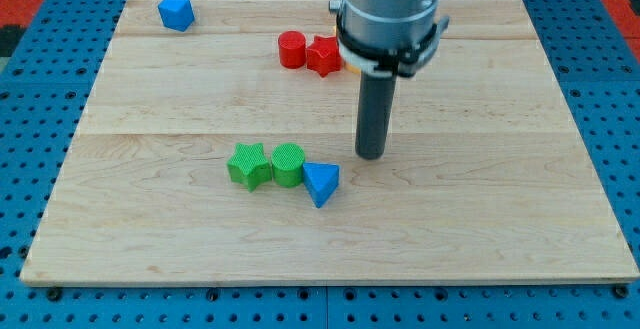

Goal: Separate the green circle and blue triangle

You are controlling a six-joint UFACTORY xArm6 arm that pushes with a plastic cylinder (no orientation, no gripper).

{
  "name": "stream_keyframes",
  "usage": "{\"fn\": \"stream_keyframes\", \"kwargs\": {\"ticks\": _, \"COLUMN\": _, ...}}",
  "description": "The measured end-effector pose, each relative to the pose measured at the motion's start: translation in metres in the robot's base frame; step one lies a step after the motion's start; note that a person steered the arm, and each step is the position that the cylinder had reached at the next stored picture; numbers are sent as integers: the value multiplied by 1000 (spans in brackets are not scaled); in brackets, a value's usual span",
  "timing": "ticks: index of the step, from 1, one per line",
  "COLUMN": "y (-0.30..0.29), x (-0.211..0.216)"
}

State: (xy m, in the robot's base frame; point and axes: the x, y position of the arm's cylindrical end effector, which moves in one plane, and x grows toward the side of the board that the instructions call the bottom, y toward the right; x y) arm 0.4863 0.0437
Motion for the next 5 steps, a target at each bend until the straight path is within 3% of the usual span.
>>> {"fn": "stream_keyframes", "kwargs": {"ticks": 3, "y": -75, "x": 36}}
{"fn": "stream_keyframes", "kwargs": {"ticks": 4, "y": -78, "x": 26}}
{"fn": "stream_keyframes", "kwargs": {"ticks": 5, "y": -82, "x": -16}}
